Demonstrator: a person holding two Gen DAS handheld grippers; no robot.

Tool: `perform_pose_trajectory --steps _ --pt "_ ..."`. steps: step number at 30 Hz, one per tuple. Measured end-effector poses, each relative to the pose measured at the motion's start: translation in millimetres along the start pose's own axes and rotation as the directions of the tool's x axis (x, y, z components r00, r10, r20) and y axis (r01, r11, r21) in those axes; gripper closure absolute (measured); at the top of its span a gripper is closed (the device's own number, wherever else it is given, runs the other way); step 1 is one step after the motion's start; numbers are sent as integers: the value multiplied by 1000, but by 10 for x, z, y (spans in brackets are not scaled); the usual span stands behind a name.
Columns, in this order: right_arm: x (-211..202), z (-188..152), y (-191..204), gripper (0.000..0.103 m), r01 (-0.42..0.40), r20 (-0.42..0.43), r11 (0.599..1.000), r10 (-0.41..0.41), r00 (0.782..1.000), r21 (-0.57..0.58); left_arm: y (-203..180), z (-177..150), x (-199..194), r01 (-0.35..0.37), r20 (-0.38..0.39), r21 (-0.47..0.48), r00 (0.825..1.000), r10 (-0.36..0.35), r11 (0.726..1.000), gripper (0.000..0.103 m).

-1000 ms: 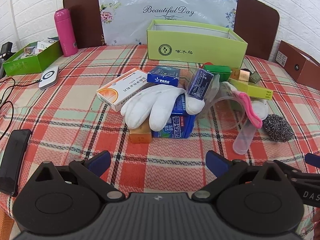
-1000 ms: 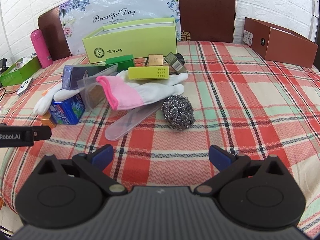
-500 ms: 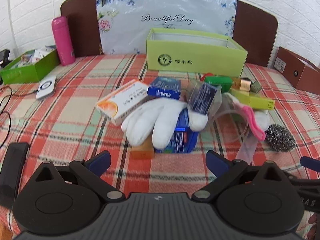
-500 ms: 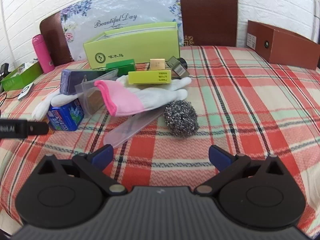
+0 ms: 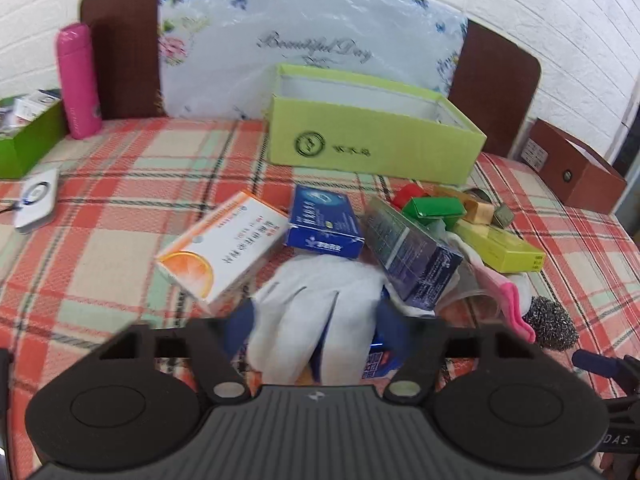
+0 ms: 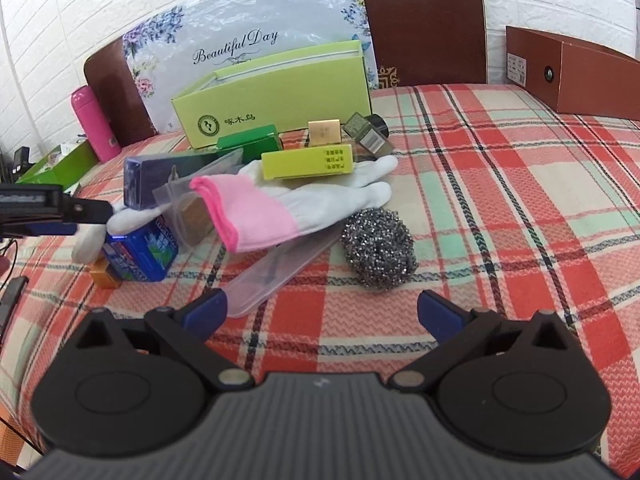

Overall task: Organize objects
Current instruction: 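Grasp the pink-cuffed white glove with left tool while right tool grasps steel wool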

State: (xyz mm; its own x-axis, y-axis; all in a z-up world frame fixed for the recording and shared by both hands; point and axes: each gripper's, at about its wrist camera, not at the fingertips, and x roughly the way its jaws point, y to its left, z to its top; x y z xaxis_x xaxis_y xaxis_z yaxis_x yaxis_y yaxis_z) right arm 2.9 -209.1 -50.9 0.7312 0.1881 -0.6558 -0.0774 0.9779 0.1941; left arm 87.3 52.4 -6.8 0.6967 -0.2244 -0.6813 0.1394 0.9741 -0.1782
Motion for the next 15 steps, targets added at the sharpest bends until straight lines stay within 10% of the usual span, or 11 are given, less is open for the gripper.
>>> perform_pose_trajectory --steps 4,13,15 --pt "-16 35 9 0 -2 11 1000 3 1000 -26 137 44 -70 117 7 -95 993 -117 989 96" --pt "-3 164 -39 1 4 51 999 -1 999 -49 182 -357 -790 146 -80 26 986 -144 989 95" --pt "32 156 -50 1 12 35 999 -10 999 -45 180 -461 -737 106 -104 42 989 -101 993 67"
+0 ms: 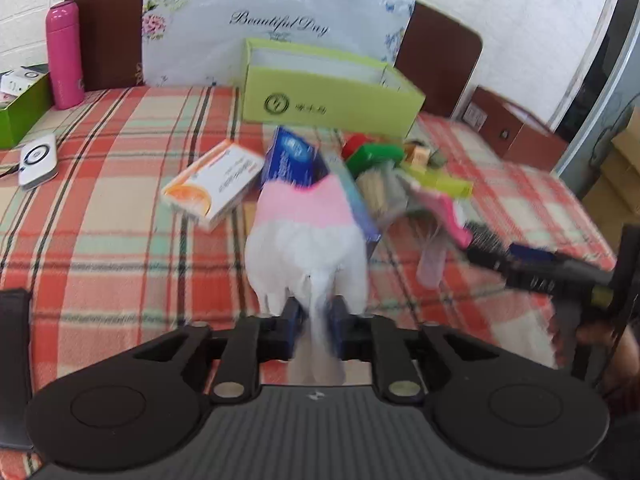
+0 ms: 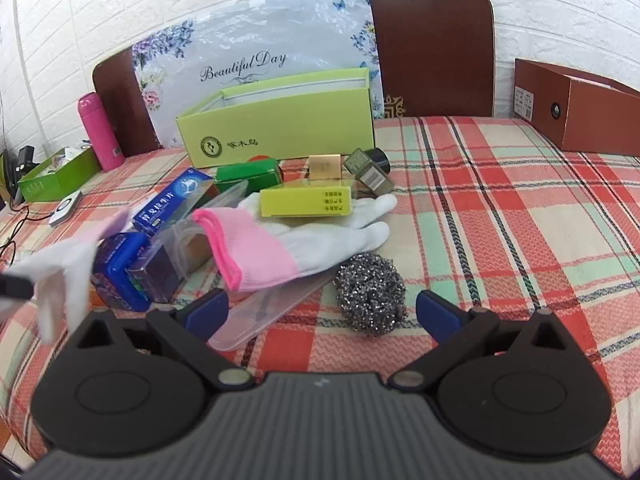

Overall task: Organize objects
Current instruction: 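Grasp the pink-cuffed white glove with left tool while right tool grasps steel wool, then carry glove and steel wool into the lime-green box and release both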

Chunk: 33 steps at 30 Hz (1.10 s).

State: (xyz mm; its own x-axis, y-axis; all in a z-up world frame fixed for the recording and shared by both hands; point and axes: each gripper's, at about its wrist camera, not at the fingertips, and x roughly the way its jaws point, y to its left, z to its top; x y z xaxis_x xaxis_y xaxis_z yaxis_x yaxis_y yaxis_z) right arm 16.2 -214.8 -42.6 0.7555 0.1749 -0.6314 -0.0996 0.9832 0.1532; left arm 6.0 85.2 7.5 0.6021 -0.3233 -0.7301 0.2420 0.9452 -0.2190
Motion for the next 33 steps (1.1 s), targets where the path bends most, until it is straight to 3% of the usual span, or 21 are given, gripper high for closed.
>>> perform_pose_trajectory --steps 1,3,8,14,15,16,17,18,19,24,28,33 --pt "13 -13 -3 1 3 -8 1000 -3 1000 0 19 -28 63 -27 -10 -10 1000 27 1000 46" --pt "19 -34 -6 1 7 -19 1000 -7 1000 -8 76 -42 195 -83 -3 -58 997 83 995 32" --pt "25 -43 -72 9 53 -13 998 -54 998 -32 137 10 419 -92 -20 -142 996 90 986 30" --pt "246 7 -127 31 70 -33 996 -72 997 -60 109 32 504 -67 -1 -174 998 68 982 30" --pt "291 6 -110 38 67 -31 995 -69 997 -75 100 34 506 -53 11 -165 998 56 985 32" --pt "337 3 -99 44 68 -33 994 -71 997 -80 84 45 514 -49 10 -156 999 51 987 44" --pt "371 -5 -96 64 74 -42 994 -78 996 -77 69 55 523 -46 5 -141 999 47 989 57" --pt "372 -15 -100 67 75 -43 995 -78 996 -68 55 64 530 -35 -7 -123 999 35 992 90" --pt "338 -25 -109 67 66 -33 996 -68 997 -64 51 63 533 -18 -23 -112 1000 15 994 95" --pt "-34 -6 -179 68 22 4 999 -22 1000 -39 -20 104 272 46 4 -57 999 -46 997 96" --pt "-302 236 -182 68 -9 97 999 14 995 -54 -84 393 -40 60 126 -1 990 -59 998 96" --pt "-330 679 -95 68 -60 204 995 76 976 -82 -178 873 -129 87 244 33 965 -92 996 96"
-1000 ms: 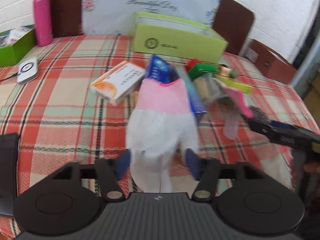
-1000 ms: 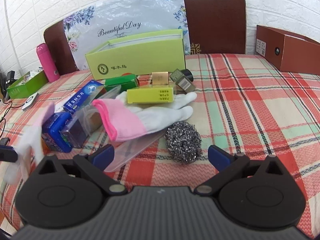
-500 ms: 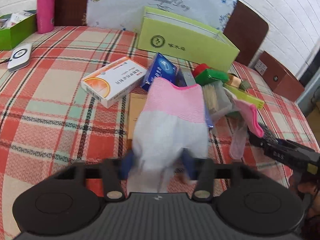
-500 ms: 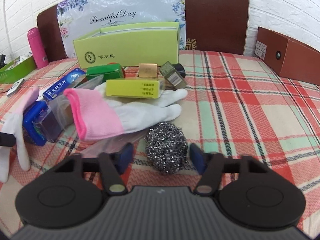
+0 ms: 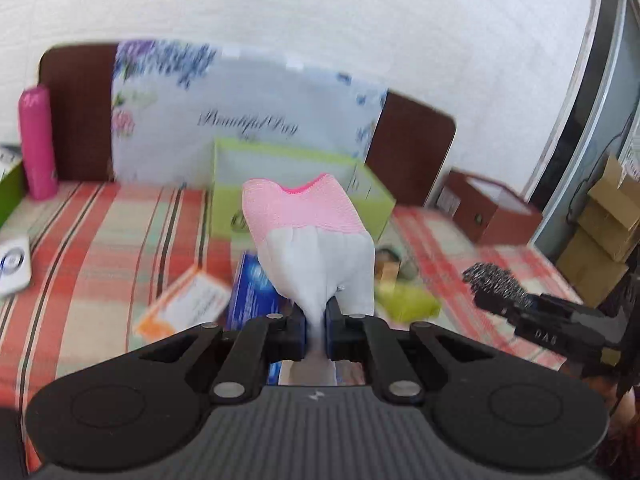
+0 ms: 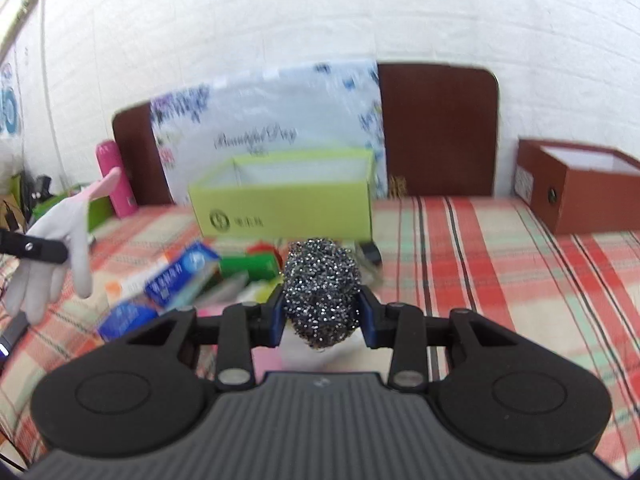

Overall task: Organize objects
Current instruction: 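Carry glove and steel wool into the lime-green box and release both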

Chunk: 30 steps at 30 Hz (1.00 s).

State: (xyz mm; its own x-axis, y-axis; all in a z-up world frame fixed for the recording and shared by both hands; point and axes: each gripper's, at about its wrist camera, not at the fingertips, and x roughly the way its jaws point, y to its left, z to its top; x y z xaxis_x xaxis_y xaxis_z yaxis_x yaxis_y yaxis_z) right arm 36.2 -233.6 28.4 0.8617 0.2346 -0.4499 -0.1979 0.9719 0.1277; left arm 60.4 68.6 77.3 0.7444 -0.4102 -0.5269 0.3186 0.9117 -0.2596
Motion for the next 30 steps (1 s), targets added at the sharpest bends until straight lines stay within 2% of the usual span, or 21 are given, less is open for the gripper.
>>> perform_pose_trajectory --steps 2,6,9,11,19,22,25,26,27,28,29,30 --pt "97 169 25 68 -25 31 1000 25 999 -4 -58 191 123 -4 37 21 999 3 1000 96" --pt "384 487 90 68 -31 87 999 33 996 -28 -65 555 487 -5 71 2 997 5 1000 96" --pt "692 676 80 67 -53 94 998 55 994 -20 -30 846 789 -23 103 -34 994 27 999 96" --pt "943 777 65 67 -57 67 998 58 996 -24 -9 1033 1014 -32 108 -48 993 37 998 96" --pt "2045 984 -70 67 -33 4 999 33 999 -2 265 1362 1966 -62 56 -70 996 66 996 96" --pt "2381 988 -113 67 -29 -24 1000 29 999 -3 368 1381 2255 -83 26 -70 996 85 994 96" --pt "2646 937 -135 64 -22 -56 1000 22 998 -2 436 1354 2438 -73 -2 -69 997 73 995 94" --pt "2717 914 -131 60 -22 -67 1000 21 998 -14 452 1328 2454 -71 6 -70 997 72 995 88" --pt "2778 914 -125 41 -24 -78 999 22 997 -30 474 1305 2466 -71 4 -70 997 72 995 66" --pt "2795 898 -118 29 -18 -79 999 15 997 -41 482 1287 2466 -84 -8 -75 996 84 994 32" --pt "2770 884 -116 13 -12 -60 999 9 998 -48 480 1267 2449 -105 -6 -79 994 105 991 20" --pt "2720 873 -115 8 -7 -31 998 5 1000 -59 471 1241 2411 -125 18 -76 992 127 989 15"
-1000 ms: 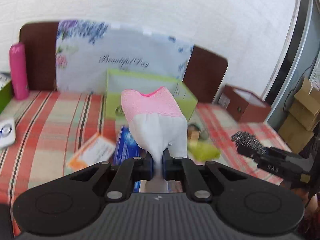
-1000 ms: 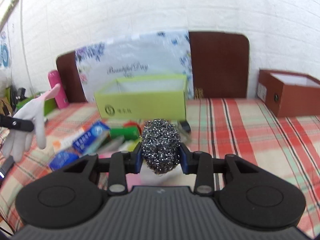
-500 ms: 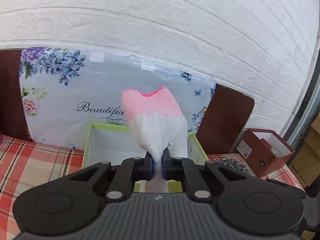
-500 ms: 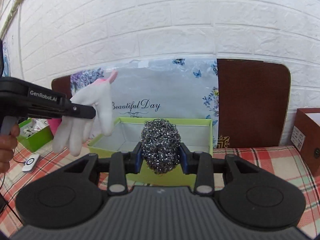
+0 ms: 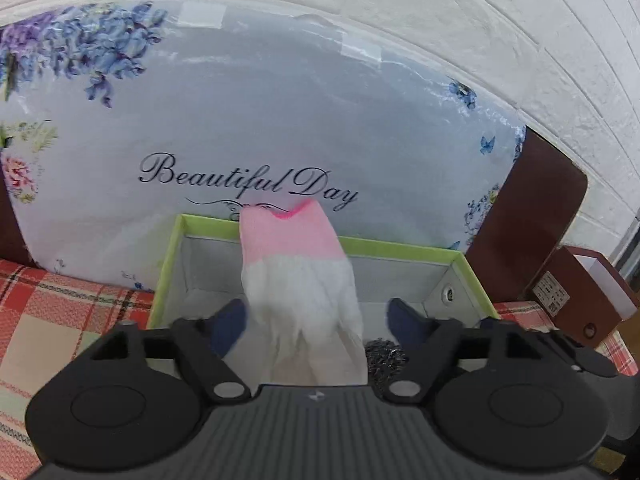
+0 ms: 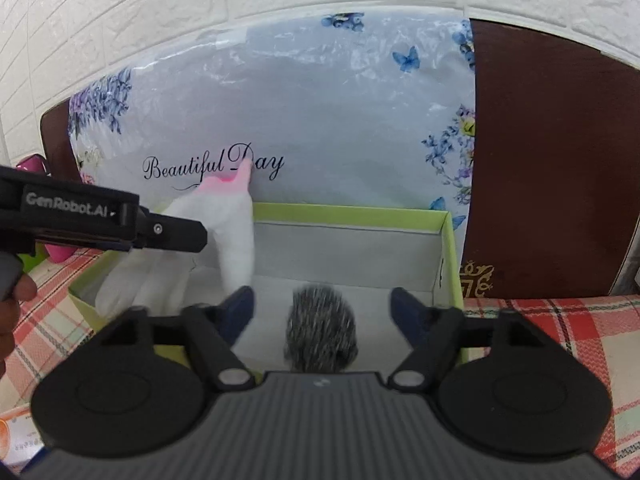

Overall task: Organize objects
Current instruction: 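Carry glove and steel wool into the lime-green box and release both, then grasp the blue medicine box with the left tool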

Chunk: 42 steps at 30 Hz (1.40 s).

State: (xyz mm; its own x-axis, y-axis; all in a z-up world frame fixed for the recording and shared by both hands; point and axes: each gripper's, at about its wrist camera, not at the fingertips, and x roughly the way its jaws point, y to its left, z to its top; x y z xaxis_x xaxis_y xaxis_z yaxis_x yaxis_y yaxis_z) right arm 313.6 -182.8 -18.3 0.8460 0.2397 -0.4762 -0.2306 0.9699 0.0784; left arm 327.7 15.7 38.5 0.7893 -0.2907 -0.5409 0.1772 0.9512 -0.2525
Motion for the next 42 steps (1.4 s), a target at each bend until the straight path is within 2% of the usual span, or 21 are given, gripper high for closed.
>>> perform_pose_trajectory --steps 1,3,11,15,19,25,30,35,42 --pt "-45 -4 0 6 10 18 1000 -9 1000 -11 10 -7 -30 -21 26 18 999 21 1000 15" --pt "-161 7 -6 2 25 37 999 -24 999 -22 6 -8 -105 -43 25 37 999 42 998 15" --pt "-938 92 -11 0 -13 117 999 9 993 32 -253 -45 -818 -39 56 39 998 37 998 15" --pt "-1465 40 26 0 -38 178 997 26 984 62 -396 -218 -1285 -54 72 40 996 51 998 15" --pt "-1873 -146 60 0 -37 189 995 20 982 90 -450 -547 -1729 -58 116 33 992 53 998 15" --pt "-2239 -571 101 0 -29 138 988 8 990 150 -424 -1098 -2087 -62 84 -5 994 63 998 15" --pt "-2451 -912 234 0 -21 97 993 10 995 113 -422 -1429 -2172 -71 37 -9 997 71 997 15" --pt "-2525 -1194 384 0 11 47 998 -14 999 67 -392 -1712 -2212 -84 -15 2 996 84 996 15" --pt "-2483 -1532 513 0 0 -50 998 3 999 57 -272 -2004 -2185 -107 -87 -17 991 105 994 15"
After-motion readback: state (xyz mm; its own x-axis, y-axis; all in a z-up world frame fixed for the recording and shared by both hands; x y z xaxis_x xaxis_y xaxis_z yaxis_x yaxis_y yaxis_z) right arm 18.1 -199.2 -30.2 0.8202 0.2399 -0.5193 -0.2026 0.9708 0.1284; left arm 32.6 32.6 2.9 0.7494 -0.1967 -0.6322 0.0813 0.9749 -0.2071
